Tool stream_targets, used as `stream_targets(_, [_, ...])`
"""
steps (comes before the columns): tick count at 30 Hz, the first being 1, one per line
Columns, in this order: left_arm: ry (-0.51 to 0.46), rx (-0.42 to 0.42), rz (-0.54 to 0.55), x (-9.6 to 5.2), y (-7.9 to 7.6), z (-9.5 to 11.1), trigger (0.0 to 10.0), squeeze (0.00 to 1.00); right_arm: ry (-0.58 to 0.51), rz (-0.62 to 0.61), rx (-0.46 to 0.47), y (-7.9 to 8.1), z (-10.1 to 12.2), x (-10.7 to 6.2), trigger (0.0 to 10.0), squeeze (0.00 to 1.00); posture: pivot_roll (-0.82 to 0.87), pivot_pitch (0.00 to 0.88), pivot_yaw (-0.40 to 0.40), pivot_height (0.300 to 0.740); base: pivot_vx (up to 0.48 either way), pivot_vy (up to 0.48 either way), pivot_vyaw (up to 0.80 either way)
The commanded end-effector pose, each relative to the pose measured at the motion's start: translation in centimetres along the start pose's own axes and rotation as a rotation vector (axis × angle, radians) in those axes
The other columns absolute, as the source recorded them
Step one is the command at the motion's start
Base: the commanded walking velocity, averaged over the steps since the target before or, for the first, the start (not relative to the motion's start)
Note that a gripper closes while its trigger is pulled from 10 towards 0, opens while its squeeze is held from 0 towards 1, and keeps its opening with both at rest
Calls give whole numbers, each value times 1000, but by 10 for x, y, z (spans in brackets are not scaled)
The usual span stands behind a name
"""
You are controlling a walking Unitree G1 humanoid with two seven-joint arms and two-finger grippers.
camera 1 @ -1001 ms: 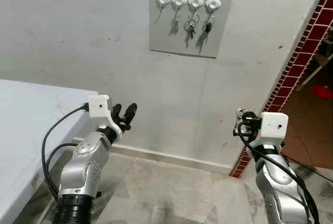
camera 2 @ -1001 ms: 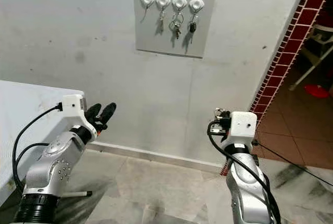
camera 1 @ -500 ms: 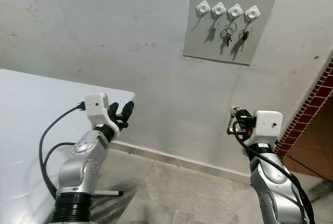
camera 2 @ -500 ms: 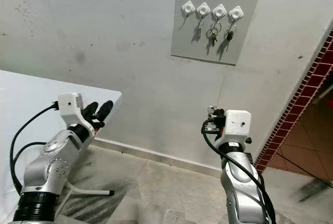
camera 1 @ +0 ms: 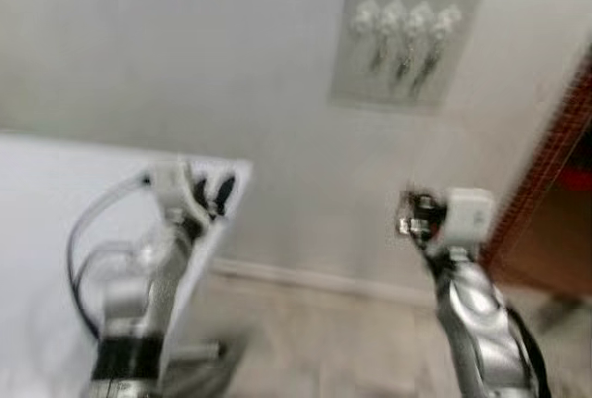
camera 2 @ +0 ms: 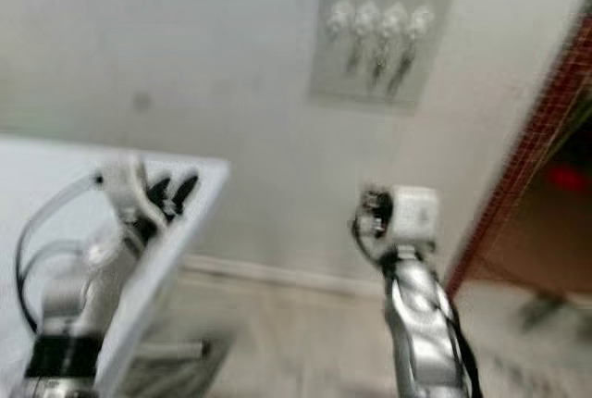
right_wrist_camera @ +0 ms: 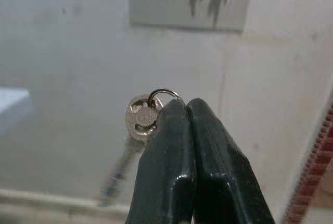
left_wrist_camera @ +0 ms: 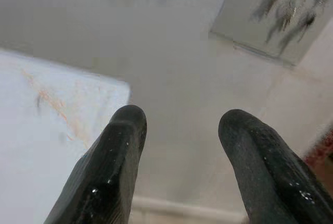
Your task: Hang keys on a hook
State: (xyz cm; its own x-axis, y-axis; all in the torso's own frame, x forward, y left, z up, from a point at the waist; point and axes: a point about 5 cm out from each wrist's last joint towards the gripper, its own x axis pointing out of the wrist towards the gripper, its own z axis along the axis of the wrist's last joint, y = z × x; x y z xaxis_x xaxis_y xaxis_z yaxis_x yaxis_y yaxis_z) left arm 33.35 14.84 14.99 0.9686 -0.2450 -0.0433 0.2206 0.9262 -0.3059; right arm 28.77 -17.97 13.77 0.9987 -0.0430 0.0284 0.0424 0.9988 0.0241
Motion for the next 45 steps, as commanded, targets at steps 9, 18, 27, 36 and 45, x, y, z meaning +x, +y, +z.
stream_targets(9, [-1, 4, 16, 2, 1, 4, 10000, 0, -46, 6, 3, 2, 14, 4, 10000, 0, -7, 0, -9, 740, 367, 0, 0])
stream_targets(18, [-2, -7, 22, 3, 2, 4, 10000, 0, -43, 7, 8, 3, 13, 3, 10000, 0, -9, 0, -5, 740, 402, 0, 0])
stream_targets(27, [10, 8, 48, 4, 1, 1, 10000, 0, -43, 11, 6, 4, 13, 3, 10000, 0, -9, 0, -5, 740, 58, 0, 0])
stream_targets(36, [7, 14, 33, 5, -1, 2, 10000, 0, -124, 37, 19, 8, 23, 4, 10000, 0, -4, 0, -9, 740, 0, 0, 0])
stream_targets(45, [-19, 8, 2, 5, -3, 6, 10000, 0, -158, 49, 67, 8, 30, 4, 10000, 0, -3, 0, -9, 740, 110, 0, 0])
